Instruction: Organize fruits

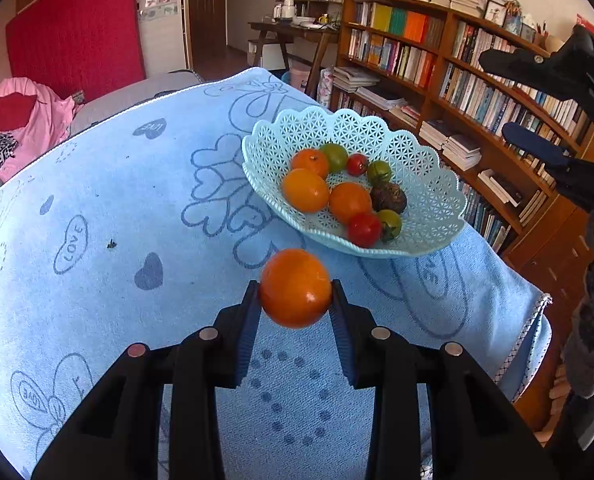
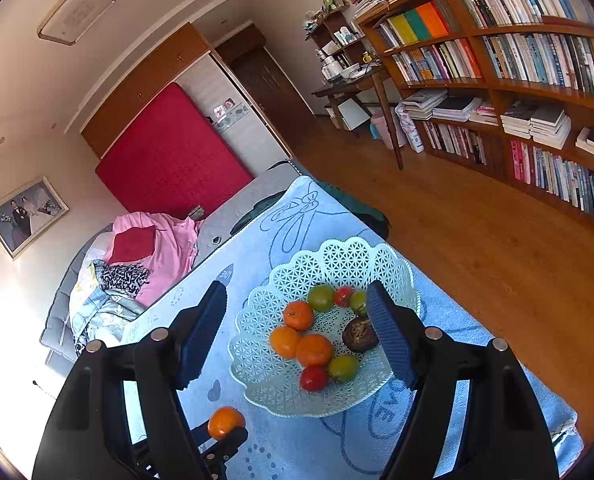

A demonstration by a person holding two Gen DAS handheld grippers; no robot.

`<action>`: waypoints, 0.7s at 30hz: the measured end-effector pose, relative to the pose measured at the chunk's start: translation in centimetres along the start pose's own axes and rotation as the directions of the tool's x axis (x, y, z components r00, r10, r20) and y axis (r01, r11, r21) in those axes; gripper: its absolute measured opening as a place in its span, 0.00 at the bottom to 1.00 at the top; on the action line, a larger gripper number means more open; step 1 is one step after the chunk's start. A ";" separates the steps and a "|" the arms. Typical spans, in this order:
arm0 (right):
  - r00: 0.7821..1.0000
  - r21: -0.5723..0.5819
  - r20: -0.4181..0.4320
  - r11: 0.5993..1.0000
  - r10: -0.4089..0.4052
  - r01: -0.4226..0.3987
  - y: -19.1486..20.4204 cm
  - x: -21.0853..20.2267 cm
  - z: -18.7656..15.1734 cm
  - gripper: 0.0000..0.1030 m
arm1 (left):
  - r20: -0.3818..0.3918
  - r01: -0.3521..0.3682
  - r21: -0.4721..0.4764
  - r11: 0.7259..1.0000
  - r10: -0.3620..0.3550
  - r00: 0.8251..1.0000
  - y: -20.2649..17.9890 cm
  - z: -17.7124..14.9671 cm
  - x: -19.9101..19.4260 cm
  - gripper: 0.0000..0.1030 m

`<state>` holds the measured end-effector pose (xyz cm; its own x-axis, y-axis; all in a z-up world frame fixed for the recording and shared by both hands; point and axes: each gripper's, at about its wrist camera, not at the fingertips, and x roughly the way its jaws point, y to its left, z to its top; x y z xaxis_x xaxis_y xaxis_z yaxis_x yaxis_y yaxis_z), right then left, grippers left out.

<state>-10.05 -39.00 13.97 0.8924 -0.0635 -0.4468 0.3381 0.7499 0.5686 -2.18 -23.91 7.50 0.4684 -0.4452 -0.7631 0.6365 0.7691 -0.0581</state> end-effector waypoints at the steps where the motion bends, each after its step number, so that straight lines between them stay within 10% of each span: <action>1: 1.000 0.001 -0.001 1.000 0.001 -0.001 0.0 0.0 0.0 0.72 | 0.009 0.003 0.004 1.000 -0.003 1.000 -0.2 0.6 -0.2 0.34; 10: 1.000 -0.011 -0.028 1.000 0.006 -0.006 0.3 0.9 -0.3 0.72 | 0.026 0.011 0.043 0.999 -0.012 1.000 -2.4 4.1 1.8 0.35; 13: 1.000 -0.010 -0.028 1.000 0.002 -0.002 0.2 1.1 -0.3 0.72 | 0.031 0.012 0.013 1.000 -0.012 0.999 -2.0 4.4 2.4 0.70; 21: 0.996 -0.004 -0.087 1.000 -0.009 0.009 0.0 2.4 -0.7 0.84 | 0.046 -0.073 -0.043 0.996 0.075 0.996 0.4 3.5 2.3 0.80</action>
<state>-8.15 -38.72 12.42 0.8597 -0.0130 -0.5107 0.3449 0.7523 0.5614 1.27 -26.24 7.92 0.5422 -0.4073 -0.7349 0.5737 0.8185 -0.0304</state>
